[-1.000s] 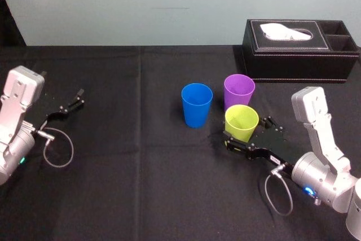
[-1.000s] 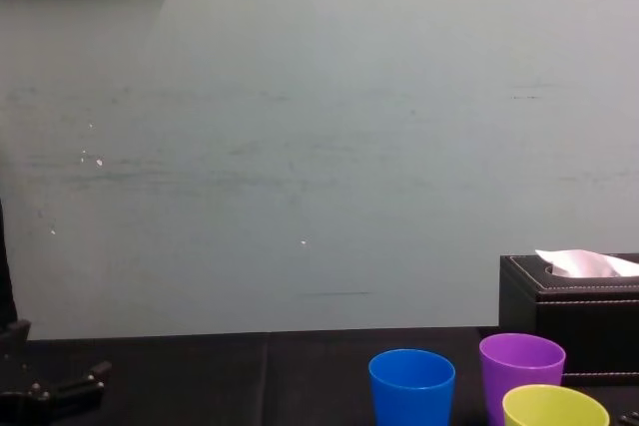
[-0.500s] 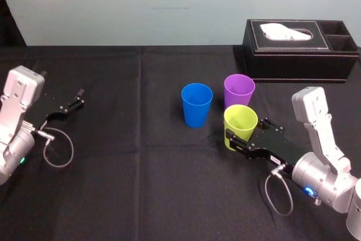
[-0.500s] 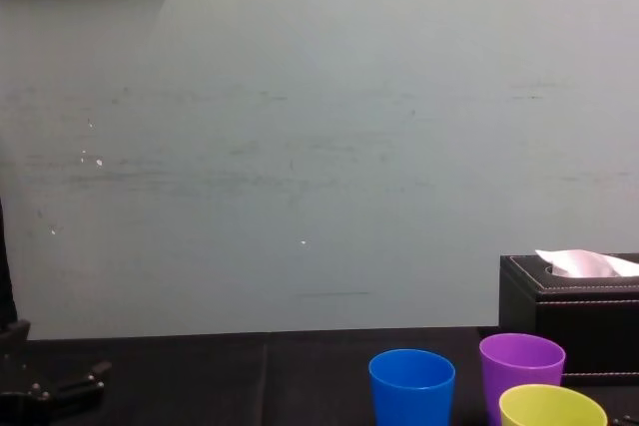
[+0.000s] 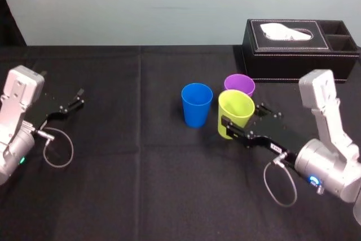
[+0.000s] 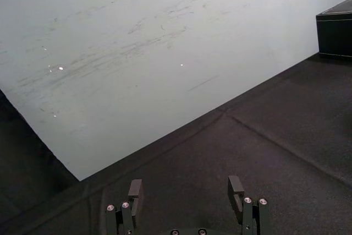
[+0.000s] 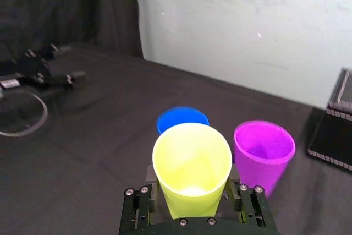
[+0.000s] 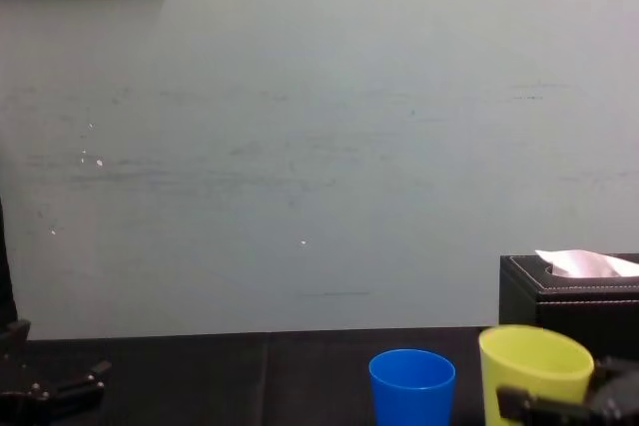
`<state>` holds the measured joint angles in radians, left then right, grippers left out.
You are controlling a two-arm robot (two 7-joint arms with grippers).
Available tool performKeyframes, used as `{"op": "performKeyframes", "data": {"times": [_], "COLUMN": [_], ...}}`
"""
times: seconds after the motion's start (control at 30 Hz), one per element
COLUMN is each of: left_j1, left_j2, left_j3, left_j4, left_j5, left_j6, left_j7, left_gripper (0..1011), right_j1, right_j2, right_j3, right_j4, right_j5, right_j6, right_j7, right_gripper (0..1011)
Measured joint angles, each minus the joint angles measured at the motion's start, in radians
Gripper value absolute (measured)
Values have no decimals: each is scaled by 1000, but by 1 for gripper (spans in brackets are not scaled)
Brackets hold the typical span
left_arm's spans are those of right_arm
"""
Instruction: Stack the three plastic cups sequentially using one hand.
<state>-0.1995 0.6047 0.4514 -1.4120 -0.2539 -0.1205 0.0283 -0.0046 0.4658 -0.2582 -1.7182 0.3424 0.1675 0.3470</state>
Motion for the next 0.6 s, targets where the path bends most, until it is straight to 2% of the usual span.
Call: {"op": "performKeyframes", "data": {"times": [0.13,0.27,0.47,0.6], "left_j1": [0,0,0,0], "left_j2": [0,0,0,0], "left_j3": [0,0,0,0], "left_j4": [0,0,0,0], "left_j5": [0,0,0,0], "left_j6": [0,0,0,0], "left_j7": [0,0,0,0], "left_gripper": [1012,1011,1011,1012], "right_j1": [19,52,121,182], "right_j2": [20,29,34,28], "right_j3": [1,0,-25,-60], "right_j4": [-70,-109,-125,-117], "right_j5": [14,35,51,52], "right_j6": [52,111,186,231], "right_j7": [6,8,8,7], "right_gripper": [730,730,730,730]}}
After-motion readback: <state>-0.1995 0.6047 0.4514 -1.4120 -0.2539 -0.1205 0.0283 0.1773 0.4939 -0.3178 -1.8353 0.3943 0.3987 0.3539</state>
